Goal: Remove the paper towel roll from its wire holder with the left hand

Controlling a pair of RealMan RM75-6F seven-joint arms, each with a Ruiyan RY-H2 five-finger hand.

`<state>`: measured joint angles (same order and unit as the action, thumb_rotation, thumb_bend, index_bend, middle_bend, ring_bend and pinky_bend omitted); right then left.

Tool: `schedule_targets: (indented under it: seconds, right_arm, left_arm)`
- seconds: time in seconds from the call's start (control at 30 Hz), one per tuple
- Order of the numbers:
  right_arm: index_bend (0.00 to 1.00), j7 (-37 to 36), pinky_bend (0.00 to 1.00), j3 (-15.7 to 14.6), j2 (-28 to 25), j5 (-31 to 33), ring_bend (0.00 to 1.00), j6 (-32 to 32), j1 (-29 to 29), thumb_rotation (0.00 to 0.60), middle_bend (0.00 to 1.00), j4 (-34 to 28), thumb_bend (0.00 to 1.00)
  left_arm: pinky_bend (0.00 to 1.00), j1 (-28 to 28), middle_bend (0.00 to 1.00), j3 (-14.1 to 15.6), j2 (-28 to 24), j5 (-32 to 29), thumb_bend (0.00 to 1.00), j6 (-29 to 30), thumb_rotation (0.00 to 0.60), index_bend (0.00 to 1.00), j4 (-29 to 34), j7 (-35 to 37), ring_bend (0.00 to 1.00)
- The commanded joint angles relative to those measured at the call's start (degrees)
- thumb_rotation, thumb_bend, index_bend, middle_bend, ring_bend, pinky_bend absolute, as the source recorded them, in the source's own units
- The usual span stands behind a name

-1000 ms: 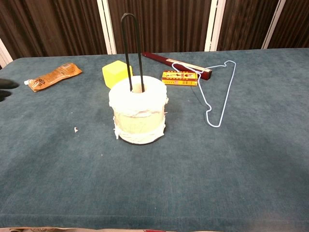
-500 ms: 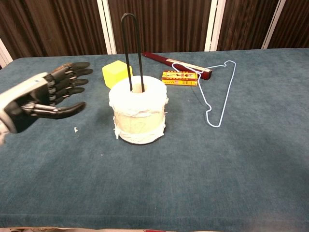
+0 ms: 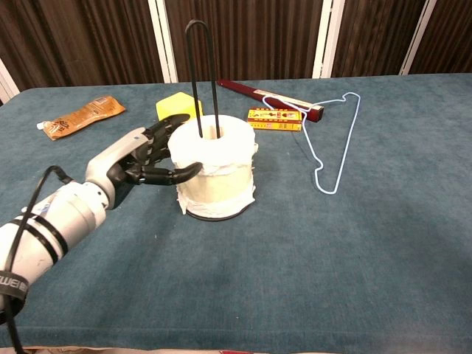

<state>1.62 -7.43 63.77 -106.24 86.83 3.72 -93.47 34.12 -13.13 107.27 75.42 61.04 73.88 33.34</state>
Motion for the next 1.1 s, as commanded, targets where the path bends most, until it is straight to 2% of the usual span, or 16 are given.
schedule_targets:
  seconds: [0.03,0.13,0.2,0.23,0.3,0.33,0.47,0.53,0.7,0.9,1.1]
  right_arm:
    - [0.0,-0.89,0.0,0.04,-0.33,0.05,0.0,0.58,-0.13,0.6,0.0,0.13,0.05]
    - [0.0,-1.74,0.0,0.04,-0.65,-0.08,0.0,1.23,-0.24,0.6,0.0,0.35,0.05]
    - [0.0,-2.42,0.0,0.07,-0.84,-0.14,0.0,1.71,-0.32,0.6,0.0,0.54,0.05]
    - [0.0,-2.68,0.0,0.06,-0.91,-0.17,0.0,1.88,-0.35,0.6,0.0,0.62,0.05]
    - [0.0,-3.12,0.0,0.03,-1.05,-0.25,0.0,2.15,-0.39,0.6,0.0,0.81,0.05]
    - [0.0,-3.27,0.0,0.02,-1.11,-0.28,0.0,2.24,-0.41,0.6,0.0,0.84,0.05]
    - [0.0,-3.83,0.0,-0.04,-1.32,-0.4,0.0,2.59,-0.49,0.6,0.0,1.01,0.05]
    - [0.0,-3.89,0.0,-0.04,-1.34,-0.31,0.0,2.59,-0.53,0.6,0.0,1.0,0.05]
    - [0.0,-3.81,0.0,-0.07,-1.45,-0.43,0.0,2.85,-0.67,0.6,0.0,1.02,0.05]
    - [0.0,-4.01,0.0,0.02,-1.5,-0.5,0.0,3.93,-1.17,0.6,0.0,1.38,0.05]
    - [0.0,-3.36,0.0,-0.02,-1.26,-1.01,0.0,4.69,-1.61,0.6,0.0,1.66,0.05]
  left_arm:
    - [0.02,1.06,0.0,-1.34,1.47,-2.0,0.33,-1.06,0.6,0.0,0.58,-3.24,0.0]
    - [0.09,1.55,0.0,-1.78,1.68,-4.13,0.32,-2.27,0.6,0.0,1.06,-7.15,0.0]
    - [0.19,1.71,0.0,-2.3,1.59,-6.45,0.33,-3.1,0.6,0.01,1.82,-10.44,0.06]
    - [0.27,1.8,0.06,-2.58,1.41,-7.52,0.34,-3.59,0.6,0.09,2.3,-11.67,0.15]
    - [0.41,1.67,0.27,-3.59,1.45,-9.59,0.39,-3.43,0.6,0.33,3.22,-13.52,0.35]
    - [0.49,1.56,0.4,-3.99,1.78,-9.82,0.45,-2.58,0.6,0.47,3.2,-14.14,0.46]
    - [0.74,0.36,0.67,-6.0,4.54,-8.81,0.73,4.18,0.6,0.76,2.45,-14.77,0.72]
    - [0.79,0.22,0.71,-6.64,5.28,-7.76,0.77,6.26,0.6,0.81,2.43,-14.65,0.77]
    - [0.8,-0.23,0.71,-7.5,3.29,-5.25,0.77,8.68,0.6,0.81,6.16,-14.75,0.78]
    - [0.8,-1.68,0.71,-9.51,-4.69,-3.2,0.77,10.81,0.6,0.81,17.8,-17.91,0.78]
    - [0.8,-3.0,0.71,-14.09,-13.91,-1.19,0.77,13.92,0.6,0.81,29.44,-21.54,0.78]
